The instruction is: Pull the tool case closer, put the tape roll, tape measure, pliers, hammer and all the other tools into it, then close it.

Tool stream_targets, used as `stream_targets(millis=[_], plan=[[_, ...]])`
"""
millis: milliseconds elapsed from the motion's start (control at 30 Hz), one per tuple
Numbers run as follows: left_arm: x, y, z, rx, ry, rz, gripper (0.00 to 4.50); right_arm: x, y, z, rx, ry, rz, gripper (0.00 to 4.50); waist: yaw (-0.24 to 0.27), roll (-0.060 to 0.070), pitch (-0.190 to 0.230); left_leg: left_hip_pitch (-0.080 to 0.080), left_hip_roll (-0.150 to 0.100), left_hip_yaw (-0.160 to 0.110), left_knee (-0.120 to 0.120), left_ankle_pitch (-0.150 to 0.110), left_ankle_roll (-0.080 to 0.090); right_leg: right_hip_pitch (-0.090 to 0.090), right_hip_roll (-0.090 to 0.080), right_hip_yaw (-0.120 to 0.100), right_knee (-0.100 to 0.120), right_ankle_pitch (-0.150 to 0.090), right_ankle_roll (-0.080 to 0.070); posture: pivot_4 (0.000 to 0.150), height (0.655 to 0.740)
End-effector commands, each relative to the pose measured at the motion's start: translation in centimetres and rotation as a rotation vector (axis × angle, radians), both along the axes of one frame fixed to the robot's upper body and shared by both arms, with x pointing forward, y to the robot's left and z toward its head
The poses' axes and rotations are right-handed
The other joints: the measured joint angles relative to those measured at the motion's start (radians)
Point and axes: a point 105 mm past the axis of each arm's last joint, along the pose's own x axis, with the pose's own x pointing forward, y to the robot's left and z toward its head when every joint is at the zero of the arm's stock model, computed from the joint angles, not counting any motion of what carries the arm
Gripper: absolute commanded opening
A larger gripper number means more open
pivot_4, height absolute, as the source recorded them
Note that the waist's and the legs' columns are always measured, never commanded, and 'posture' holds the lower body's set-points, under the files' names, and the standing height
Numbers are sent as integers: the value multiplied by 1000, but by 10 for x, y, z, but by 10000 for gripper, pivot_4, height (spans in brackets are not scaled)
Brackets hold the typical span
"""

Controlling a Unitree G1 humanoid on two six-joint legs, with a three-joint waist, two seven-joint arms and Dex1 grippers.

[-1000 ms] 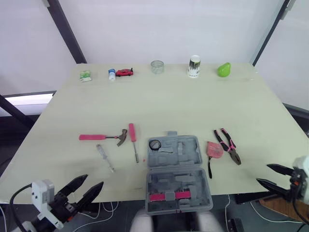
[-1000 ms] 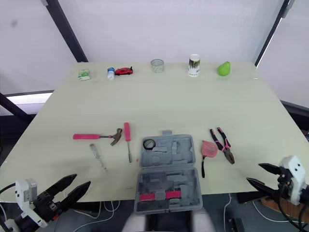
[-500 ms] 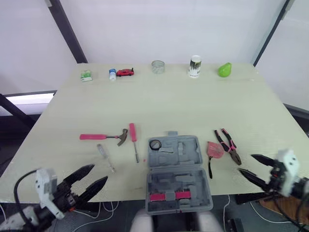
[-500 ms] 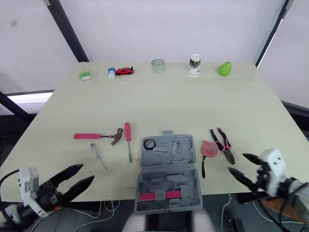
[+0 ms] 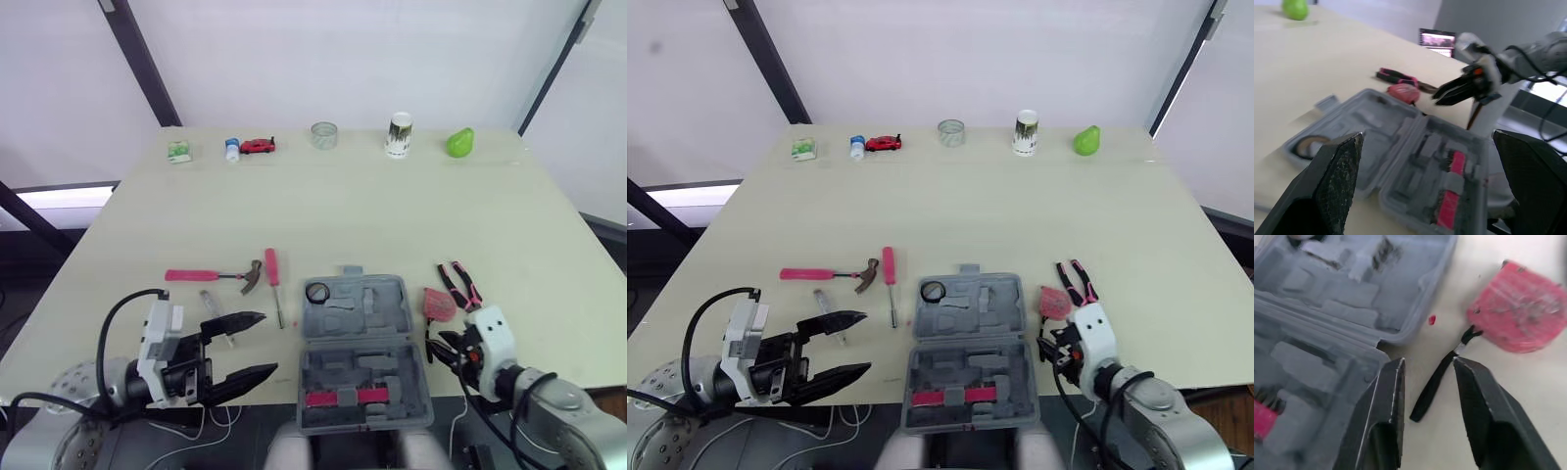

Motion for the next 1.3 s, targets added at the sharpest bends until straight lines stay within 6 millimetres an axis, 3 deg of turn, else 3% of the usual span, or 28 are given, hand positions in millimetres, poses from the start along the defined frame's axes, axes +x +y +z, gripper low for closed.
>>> stream_targets(millis=[33,433,800,967,1300], plan=[[-5,-3,6,8,-14,-68,45000,6,0,2,-35,-17,-38,15056,0,0,0,0,0,0,0,0,0,0,0,0,0,0,0,1500,7400],[-6,0,5,24,-9,-83,45000,17,12,-13,-79,6,-103,15056,-1,0,0,0,0,0,0,0,0,0,0,0,0,0,0,1500,7400],[-10,0,3,25,-13,-72,45000,27,0,-24,-132,13,-172,15056,-1,-2,-2,0,0,0,0,0,0,0,0,-1,0,0,0,1500,7400],[-11,-2,4,13,-18,-79,45000,28,-1,-27,-124,18,-178,545,-1,-5,-3,0,0,0,0,0,0,0,0,0,0,0,0,1500,7400],[-5,-6,3,-12,-77,-44,45000,15,-19,-30,-138,26,-128,545,4,-6,-4,0,0,0,0,0,0,1,0,-1,0,0,0,1500,7400]])
